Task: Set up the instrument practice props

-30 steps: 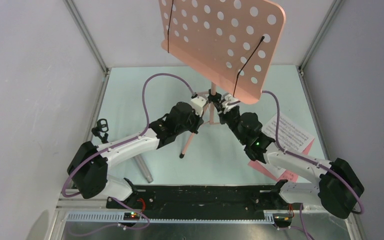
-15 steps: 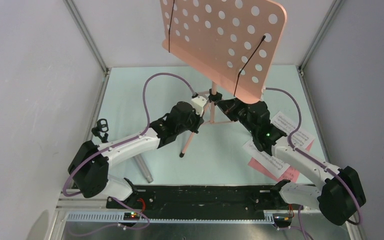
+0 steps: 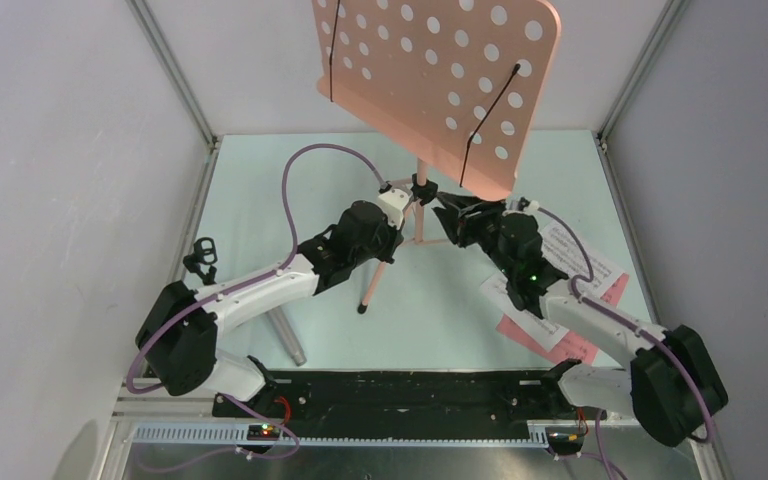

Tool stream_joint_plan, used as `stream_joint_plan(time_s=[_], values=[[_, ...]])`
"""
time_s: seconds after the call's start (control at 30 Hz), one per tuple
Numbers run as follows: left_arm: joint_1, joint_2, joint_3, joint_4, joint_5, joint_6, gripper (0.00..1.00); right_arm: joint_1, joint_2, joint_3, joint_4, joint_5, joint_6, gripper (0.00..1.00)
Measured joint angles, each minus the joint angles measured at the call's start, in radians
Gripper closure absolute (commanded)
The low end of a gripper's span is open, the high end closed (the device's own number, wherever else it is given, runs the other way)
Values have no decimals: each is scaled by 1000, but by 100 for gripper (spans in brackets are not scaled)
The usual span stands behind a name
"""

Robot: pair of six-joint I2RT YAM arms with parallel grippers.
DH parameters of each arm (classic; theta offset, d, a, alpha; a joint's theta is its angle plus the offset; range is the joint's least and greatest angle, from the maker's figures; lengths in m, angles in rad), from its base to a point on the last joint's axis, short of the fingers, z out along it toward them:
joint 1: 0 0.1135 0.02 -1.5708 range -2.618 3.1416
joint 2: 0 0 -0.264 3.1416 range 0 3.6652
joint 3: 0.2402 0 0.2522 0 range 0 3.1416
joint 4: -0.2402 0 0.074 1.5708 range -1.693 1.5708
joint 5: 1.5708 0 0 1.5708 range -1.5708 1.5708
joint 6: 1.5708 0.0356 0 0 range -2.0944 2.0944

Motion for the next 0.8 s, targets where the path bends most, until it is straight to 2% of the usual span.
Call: stream_joint_plan(time_s=[0.1, 0.23, 0.43, 0.6, 0.8], values=[[0, 0, 0, 0, 0, 0, 100, -25, -78, -4, -75, 30, -94, 47], [0, 0, 1, -2, 0, 0, 100, -37, -176, -4, -135, 104, -351, 57], [0, 0, 2, -2, 0, 0, 100, 46, -179, -3, -85, 179, -1050, 66], [0, 0, 2, -2, 0, 0, 100, 127, -146, -59, 107, 146, -1640, 60], [0, 0, 2, -2, 0, 0, 100, 135, -117, -105, 243, 59, -2050, 53]])
